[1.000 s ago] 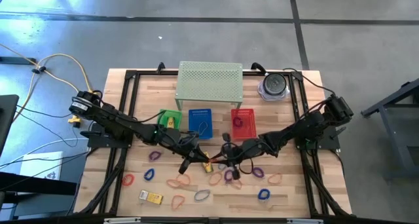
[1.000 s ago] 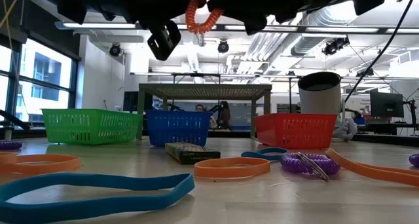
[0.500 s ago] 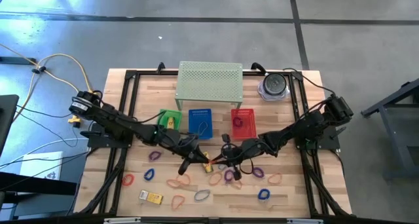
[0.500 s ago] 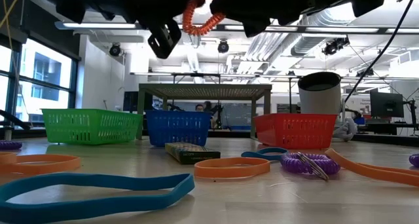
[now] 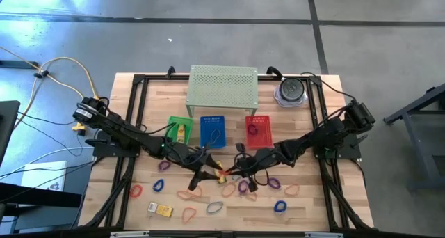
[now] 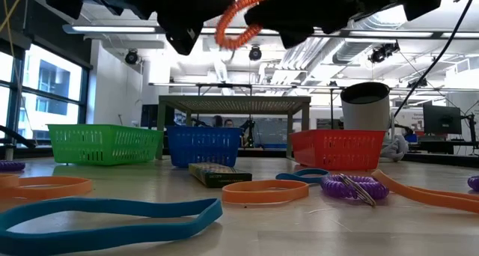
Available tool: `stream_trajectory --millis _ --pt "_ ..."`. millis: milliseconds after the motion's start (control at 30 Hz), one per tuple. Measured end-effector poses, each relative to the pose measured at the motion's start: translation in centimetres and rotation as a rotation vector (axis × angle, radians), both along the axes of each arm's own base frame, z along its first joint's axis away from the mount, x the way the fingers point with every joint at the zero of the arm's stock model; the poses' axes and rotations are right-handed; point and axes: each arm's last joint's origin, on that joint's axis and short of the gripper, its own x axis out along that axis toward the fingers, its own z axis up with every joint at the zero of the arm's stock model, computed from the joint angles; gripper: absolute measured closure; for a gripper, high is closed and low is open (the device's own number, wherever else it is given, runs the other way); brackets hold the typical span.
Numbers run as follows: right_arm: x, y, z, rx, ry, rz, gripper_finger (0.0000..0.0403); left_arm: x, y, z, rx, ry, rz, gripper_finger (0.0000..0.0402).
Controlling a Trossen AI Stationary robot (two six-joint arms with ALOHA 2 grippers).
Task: Pick & Place Office Desk Supplies
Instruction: Put the orange spring keychain into the red bin
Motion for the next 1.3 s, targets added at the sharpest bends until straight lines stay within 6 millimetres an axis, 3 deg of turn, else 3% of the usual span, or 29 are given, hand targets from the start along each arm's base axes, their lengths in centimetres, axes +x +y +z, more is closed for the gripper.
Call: stream_trajectory --millis 367,633,833,1033,1300 --pt "-1.4 -0.4 0.0 0.004 0.167 -0.08 0.0398 0.0 0.0 0.0 0.025 -0.008 -0.004 0.0212" --pt "-5.2 -0.4 2.3 -0.136 0.205 -0.403 0.0398 -0.1 0.0 -0.4 0.035 0.032 -0.004 0.0212" --pt "-7.8 -1.3 2.4 -0.226 0.242 -0.707 0.0398 -0.1 0.1 -0.7 0.042 0.061 -0.004 0.0212" --pt "-8.0 -3.8 1.4 -0.146 0.324 -0.908 0.0398 -0.1 0.1 -0.7 0.041 0.061 -0.004 0.0212" --pt "-6.4 -5.8 -1.2 -0.105 0.448 -0.965 0.0395 -0.1 0.1 -0.7 0.039 0.06 -0.004 0.0212"
